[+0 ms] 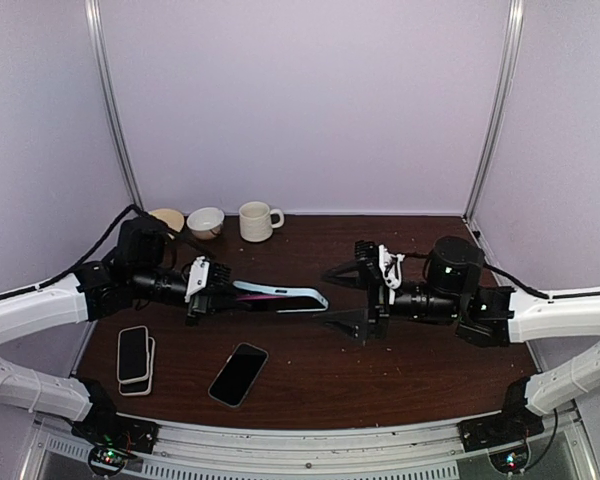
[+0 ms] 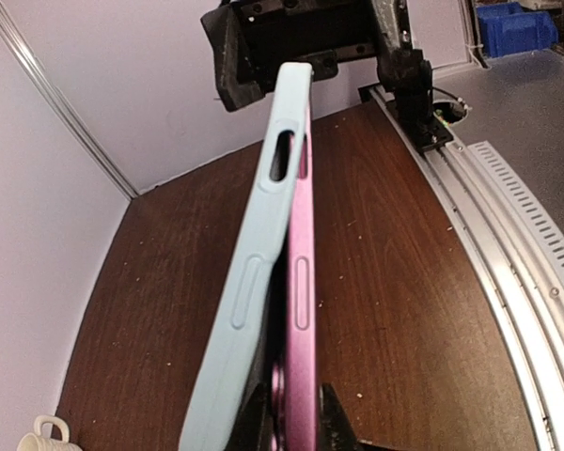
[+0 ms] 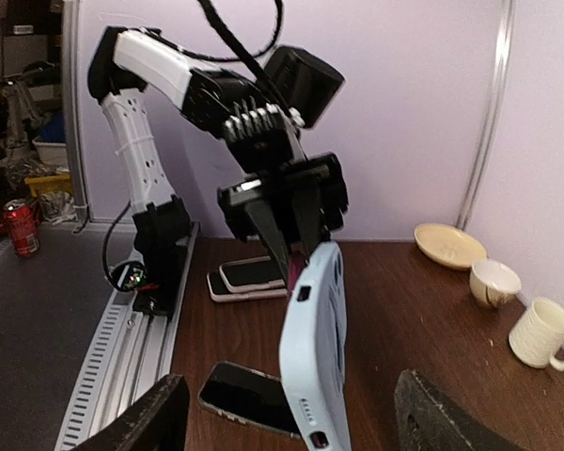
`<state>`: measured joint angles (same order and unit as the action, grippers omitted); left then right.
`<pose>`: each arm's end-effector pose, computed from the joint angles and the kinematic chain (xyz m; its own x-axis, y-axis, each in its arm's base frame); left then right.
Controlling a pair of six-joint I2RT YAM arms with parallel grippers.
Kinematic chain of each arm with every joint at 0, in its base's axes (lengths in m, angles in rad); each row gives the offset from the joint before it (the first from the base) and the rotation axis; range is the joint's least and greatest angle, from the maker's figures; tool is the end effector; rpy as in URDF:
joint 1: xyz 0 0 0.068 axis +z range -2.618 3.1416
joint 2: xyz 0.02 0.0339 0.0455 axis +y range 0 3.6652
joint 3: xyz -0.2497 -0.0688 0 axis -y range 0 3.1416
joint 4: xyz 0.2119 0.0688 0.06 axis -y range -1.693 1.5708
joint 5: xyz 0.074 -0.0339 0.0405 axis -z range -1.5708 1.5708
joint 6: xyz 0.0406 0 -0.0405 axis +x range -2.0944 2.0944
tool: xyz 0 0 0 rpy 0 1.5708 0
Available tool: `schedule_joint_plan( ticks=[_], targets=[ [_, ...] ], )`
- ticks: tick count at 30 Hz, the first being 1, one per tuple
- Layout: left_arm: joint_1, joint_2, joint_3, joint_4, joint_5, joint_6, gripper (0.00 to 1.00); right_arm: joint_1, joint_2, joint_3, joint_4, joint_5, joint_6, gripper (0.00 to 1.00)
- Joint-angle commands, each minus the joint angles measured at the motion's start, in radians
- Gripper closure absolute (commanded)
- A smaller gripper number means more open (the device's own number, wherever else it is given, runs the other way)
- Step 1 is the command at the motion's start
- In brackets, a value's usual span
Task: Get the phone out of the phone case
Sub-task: Pick up the phone case from the phone.
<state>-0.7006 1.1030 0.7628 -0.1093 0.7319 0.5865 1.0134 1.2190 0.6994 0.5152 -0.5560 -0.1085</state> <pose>0.1515 -0.1632 0.2770 0.2434 0.3333 -0.9109 0.9665 -0.0046 0.2566 0.1173 0.2287 0.2943 0.1060 -0.0039 -0.9944 -0.9944 0.0010 -0.1060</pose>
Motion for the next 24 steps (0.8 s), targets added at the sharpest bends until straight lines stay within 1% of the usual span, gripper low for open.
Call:
schedule_joint_plan(
  ticks=[1,3,8,10,13,15,20,24],
  targets=[
    [-0.003,-0.039,0.0,0.029,-0.09,0.138,1.0,0.005,-0.061,0.092,-0.343,0.225,0.07,0.2],
    [-0.007,-0.043,-0.003,0.017,-0.115,0.175,1.0,0.005,-0.058,0.144,-0.464,0.226,0.074,0.2],
    [-0.035,-0.021,0.027,-0.046,-0.155,0.255,1.0,0.021,-0.041,0.233,-0.63,0.191,0.048,0.19],
    [-0.055,0.008,0.078,-0.112,-0.187,0.283,1.0,0.045,-0.021,0.279,-0.689,0.234,0.01,0.18],
    [-0.072,0.044,0.136,-0.174,-0.217,0.312,1.0,0.085,0.017,0.337,-0.727,0.322,-0.026,0.19],
    [-0.085,0.059,0.157,-0.18,-0.236,0.337,1.0,0.103,0.047,0.376,-0.736,0.355,-0.028,0.2],
    [-0.097,0.087,0.19,-0.173,-0.247,0.391,1.0,0.123,0.127,0.445,-0.725,0.364,0.002,0.21],
    [-0.105,0.08,0.158,-0.139,-0.236,0.417,1.0,0.133,0.22,0.552,-0.793,0.379,0.055,0.24]
  ],
)
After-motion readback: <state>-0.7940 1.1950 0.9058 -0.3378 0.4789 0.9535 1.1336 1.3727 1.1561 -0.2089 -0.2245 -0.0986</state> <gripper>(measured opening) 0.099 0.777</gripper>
